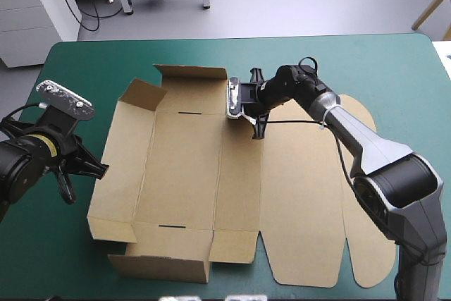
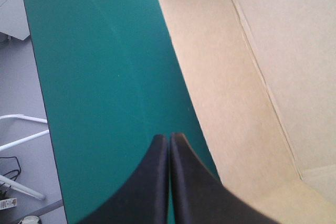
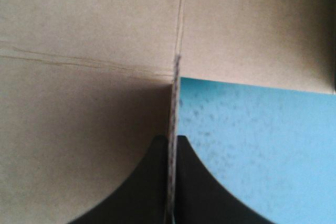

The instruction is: Fold the box

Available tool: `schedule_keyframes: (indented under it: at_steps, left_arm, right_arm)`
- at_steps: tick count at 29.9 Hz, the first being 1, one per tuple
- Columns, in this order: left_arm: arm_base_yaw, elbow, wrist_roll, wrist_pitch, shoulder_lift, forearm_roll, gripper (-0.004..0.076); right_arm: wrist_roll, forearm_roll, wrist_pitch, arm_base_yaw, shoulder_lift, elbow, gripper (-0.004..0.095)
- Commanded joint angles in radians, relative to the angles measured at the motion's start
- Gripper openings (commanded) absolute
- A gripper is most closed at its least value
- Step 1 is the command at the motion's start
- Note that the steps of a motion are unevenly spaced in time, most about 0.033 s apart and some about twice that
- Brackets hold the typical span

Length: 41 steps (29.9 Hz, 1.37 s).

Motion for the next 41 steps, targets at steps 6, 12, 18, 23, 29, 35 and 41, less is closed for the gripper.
schedule_keyframes:
  at_steps: [6, 12, 18, 23, 29, 35, 41]
  left_arm:
    - [-0.003, -0.024, -0.019, -0.032, -0.015, 0.011, -0.001]
    - [-0.003, -0.024, -0.019, -0.034, -0.015, 0.001, -0.001]
    - [-0.003, -0.024, -0.019, -0.034, -0.015, 0.001, -0.001]
    - [-0.003, -0.024, -0.021, -0.034, -0.015, 0.001, -0.001]
    - [-0.003, -0.024, -0.021, -0.034, -0.015, -0.007, -0.001]
    - [-0.003, -0.024, -0.021, -0.035, -0.015, -0.009, -0.001]
    - [-0.003, -0.024, -0.021, -0.035, -0.015, -0.025, -0.001]
  right_arm:
    - [-0.102, 0.129, -0.069, 0.022, -0.029, -0.033, -0.0019]
    - [-0.102, 0.129, -0.069, 0.022, -0.023, -0.033, 0.0009]
    - [-0.093, 0.129, -0.073, 0.022, -0.023, -0.033, 0.0192]
    - [-0.018, 0.128, -0.094, 0.022, -0.023, -0.033, 0.0397]
    - [0.185, 0.077, -0.11, 0.019, -0.038, -0.042, 0.0414]
    - [0.383, -0.025, -0.11, 0.019, -0.085, -0.085, 0.0414]
    - [0.562, -0.054, -0.104, -0.006, -0.172, -0.124, 0.0414]
